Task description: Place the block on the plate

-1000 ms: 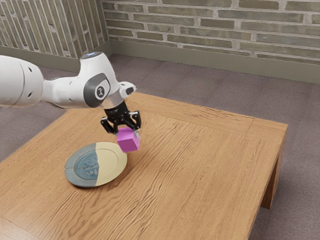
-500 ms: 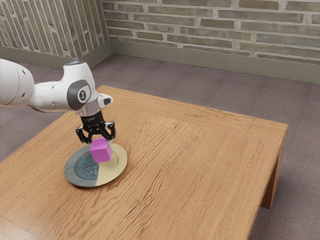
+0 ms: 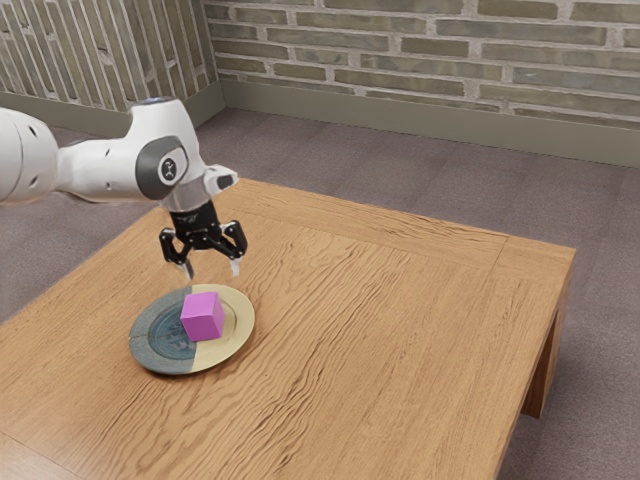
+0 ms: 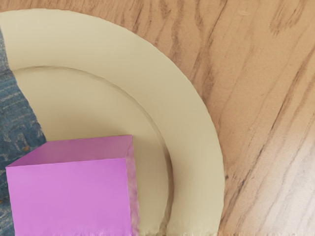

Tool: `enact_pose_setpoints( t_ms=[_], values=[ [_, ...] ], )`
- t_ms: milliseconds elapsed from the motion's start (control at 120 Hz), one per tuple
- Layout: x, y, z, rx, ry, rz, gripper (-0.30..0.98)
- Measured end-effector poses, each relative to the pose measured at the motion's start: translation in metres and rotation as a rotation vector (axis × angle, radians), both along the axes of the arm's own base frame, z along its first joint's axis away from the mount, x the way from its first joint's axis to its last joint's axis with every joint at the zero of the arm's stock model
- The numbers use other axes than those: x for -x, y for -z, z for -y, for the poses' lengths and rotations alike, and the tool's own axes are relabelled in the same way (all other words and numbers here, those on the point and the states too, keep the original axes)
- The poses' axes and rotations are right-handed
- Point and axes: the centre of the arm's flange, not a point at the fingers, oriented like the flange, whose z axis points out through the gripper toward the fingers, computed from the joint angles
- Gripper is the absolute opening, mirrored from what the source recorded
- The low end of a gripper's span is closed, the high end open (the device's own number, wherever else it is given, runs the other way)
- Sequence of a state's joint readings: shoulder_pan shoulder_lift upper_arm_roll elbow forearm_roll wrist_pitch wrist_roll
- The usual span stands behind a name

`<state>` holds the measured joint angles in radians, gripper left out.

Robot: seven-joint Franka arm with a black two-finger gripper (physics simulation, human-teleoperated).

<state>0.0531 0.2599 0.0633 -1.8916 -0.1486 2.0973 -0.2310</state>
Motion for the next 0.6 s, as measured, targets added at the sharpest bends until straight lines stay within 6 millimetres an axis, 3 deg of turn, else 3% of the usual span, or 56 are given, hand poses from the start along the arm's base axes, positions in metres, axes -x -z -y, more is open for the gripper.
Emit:
enact_pose_setpoints(
  t_ms=[175,317,600],
  values=[
    [-0.011,-0.041,0.041,-0.043,0.182,0.055,0.67],
    [-0.018,-0.068,0.054,-0.080,0.322,0.085,0.68],
    [-0.029,-0.151,0.105,-0.176,0.706,0.132,0.68]
  ],
)
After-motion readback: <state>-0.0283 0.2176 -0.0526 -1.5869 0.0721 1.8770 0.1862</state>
